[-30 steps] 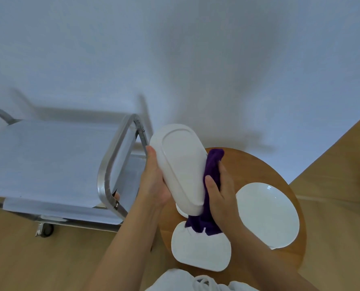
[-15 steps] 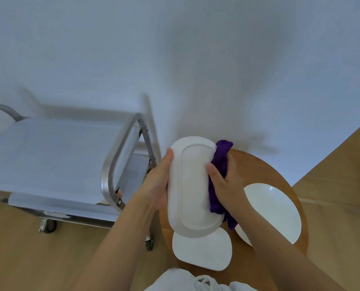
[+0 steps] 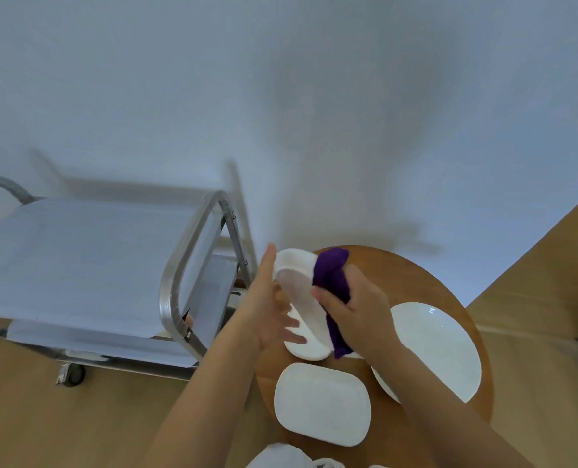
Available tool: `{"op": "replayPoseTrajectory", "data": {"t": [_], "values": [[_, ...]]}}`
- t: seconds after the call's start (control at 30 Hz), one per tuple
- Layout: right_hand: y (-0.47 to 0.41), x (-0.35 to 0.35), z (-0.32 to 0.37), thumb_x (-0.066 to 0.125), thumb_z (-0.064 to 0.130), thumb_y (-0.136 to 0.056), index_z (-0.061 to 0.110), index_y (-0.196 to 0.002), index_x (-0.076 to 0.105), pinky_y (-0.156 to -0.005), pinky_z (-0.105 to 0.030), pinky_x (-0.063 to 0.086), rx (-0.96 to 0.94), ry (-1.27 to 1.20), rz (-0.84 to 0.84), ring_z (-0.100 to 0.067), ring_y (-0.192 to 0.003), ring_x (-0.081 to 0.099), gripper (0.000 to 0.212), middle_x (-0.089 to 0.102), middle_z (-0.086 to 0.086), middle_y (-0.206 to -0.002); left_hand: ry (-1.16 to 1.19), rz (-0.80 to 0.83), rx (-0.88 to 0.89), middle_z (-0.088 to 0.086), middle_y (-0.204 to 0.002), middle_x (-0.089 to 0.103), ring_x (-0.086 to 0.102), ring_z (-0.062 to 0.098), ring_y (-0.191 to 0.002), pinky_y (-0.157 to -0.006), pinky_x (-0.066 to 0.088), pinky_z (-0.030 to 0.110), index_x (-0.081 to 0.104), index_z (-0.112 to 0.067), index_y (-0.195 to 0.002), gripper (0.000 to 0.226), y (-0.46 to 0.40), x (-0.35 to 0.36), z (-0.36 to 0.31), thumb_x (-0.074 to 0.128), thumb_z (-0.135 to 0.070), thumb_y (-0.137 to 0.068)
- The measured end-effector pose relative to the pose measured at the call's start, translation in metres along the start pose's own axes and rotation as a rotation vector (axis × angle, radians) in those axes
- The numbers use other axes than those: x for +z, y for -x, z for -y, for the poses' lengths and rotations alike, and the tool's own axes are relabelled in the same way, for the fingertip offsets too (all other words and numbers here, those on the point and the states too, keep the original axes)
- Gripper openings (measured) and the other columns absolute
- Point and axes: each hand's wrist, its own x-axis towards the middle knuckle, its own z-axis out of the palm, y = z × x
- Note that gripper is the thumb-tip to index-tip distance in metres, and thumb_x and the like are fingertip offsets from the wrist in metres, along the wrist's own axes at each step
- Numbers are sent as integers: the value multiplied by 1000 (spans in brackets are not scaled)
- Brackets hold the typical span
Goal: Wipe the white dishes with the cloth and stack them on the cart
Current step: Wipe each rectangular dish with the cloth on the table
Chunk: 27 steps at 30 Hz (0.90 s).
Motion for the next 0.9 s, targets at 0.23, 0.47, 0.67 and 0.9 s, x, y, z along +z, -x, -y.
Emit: {"op": "replayPoseTrajectory", "data": {"t": [0.23,0.47,0.67,0.9], "values": [[22,7,-3,66,34,-75,16,-76,61,-54,-5,34,-365,156,60,-3,-54,56,19,61,9,-62,314,154,48,17,-97,65,64,34,-83,-68,56,43,52,-4,-117,54,1,-5,1,52,-19,-65],[5,2,-36,56,33,-91,35,-94,49,-72,-26,53,490,-320,-68,-10,-89,60,8,61,14,-94,226,368,256,14,-85,75,72,32,-72,-57,57,40,75,-14,-94,35,8,-20,23,56,-27,-68],[-7,24,-38,46,37,-94,19,-106,45,-85,-44,47,721,-117,-163,-22,-95,51,21,49,0,-102,-65,420,372,7,-100,73,71,24,-87,-68,57,34,53,-16,-125,71,10,-3,35,74,-34,-60],[10,42,-9,48,26,-95,20,-101,49,-68,-22,45,390,-29,-150,-17,-87,54,8,50,6,-90,-176,353,419,10,-111,68,67,25,-96,-73,55,31,52,-17,-132,67,6,-6,32,67,-36,-69]]}}
